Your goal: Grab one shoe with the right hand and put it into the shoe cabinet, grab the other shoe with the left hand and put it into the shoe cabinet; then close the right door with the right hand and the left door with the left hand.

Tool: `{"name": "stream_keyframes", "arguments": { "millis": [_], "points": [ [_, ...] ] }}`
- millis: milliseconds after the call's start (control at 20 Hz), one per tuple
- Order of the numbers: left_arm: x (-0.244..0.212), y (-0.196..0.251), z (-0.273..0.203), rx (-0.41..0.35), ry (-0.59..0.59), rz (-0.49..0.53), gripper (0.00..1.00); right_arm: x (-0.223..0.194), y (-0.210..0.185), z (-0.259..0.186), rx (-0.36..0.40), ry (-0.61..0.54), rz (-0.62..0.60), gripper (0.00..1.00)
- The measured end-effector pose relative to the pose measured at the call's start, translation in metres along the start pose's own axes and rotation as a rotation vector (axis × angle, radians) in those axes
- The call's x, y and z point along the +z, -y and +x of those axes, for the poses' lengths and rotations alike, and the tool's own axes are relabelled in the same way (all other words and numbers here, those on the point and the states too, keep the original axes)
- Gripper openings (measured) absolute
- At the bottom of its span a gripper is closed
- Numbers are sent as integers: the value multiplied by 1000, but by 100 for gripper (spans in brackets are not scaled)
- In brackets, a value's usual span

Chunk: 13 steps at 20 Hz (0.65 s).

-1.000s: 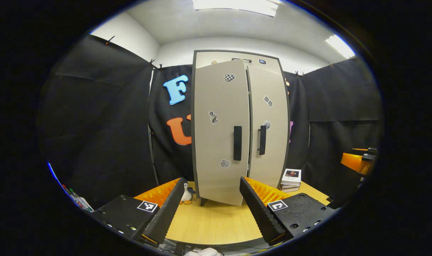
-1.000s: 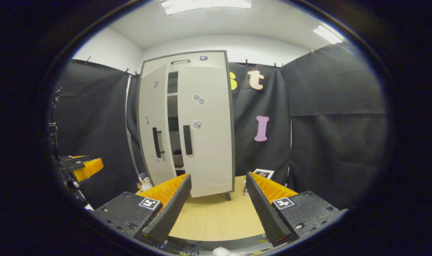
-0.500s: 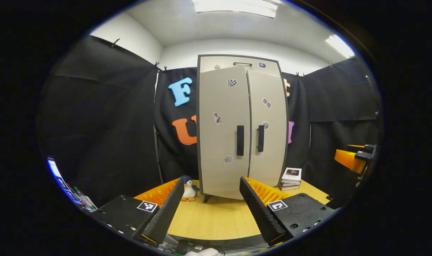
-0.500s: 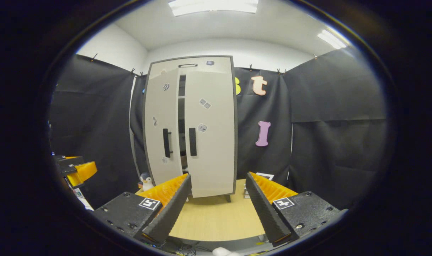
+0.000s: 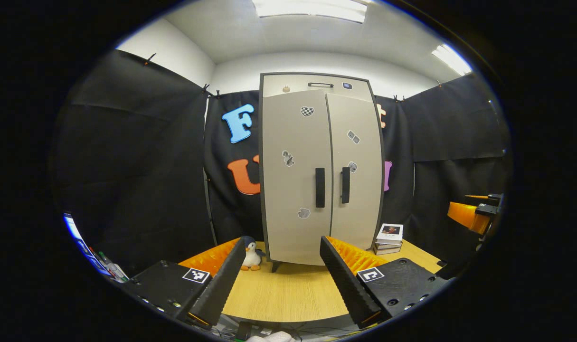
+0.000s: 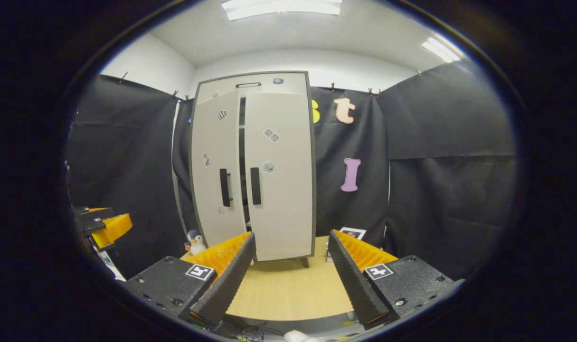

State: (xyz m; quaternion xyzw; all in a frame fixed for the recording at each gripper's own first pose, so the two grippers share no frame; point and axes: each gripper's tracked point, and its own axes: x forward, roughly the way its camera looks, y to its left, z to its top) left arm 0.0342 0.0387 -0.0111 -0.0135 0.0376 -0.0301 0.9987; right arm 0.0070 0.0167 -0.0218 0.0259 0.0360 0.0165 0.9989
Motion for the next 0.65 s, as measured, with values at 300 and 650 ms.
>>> {"name": "stream_keyframes", "arguments": {
  "millis": [300,650],
  "points": [
    [3,5,4,-3,5,-1,96,0,2,6,8,-4,-4,100],
    [5,5,9,5,15,1,96,3,3,8,17,0,-15,100]
  ]
}}
